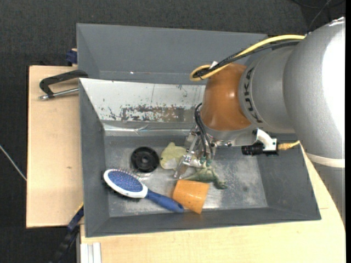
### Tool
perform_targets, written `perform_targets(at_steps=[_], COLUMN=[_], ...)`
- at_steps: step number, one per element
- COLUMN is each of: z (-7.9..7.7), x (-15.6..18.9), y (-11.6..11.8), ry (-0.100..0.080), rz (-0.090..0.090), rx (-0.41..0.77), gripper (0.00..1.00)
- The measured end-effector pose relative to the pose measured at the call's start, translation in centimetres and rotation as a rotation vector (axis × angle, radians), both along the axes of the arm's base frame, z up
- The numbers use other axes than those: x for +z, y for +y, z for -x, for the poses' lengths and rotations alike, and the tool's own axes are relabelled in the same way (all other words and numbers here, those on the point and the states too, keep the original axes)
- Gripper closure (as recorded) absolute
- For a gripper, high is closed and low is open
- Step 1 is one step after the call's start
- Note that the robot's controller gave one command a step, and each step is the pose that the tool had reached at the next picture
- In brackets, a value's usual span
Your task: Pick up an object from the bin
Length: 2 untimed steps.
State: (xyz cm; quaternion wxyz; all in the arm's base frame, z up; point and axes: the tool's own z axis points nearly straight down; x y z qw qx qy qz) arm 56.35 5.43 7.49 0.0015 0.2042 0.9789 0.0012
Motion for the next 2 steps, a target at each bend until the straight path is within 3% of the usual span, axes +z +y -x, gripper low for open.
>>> perform_targets(at_steps=[1,2], z=[-0.2,-0.4], x=[0.2,1.8], y=[0.0,0.0], ry=[-0.006,-0.003], rz=[0.001,0.0], rx=[0.0,0.001], gripper=[1.0,1.0])
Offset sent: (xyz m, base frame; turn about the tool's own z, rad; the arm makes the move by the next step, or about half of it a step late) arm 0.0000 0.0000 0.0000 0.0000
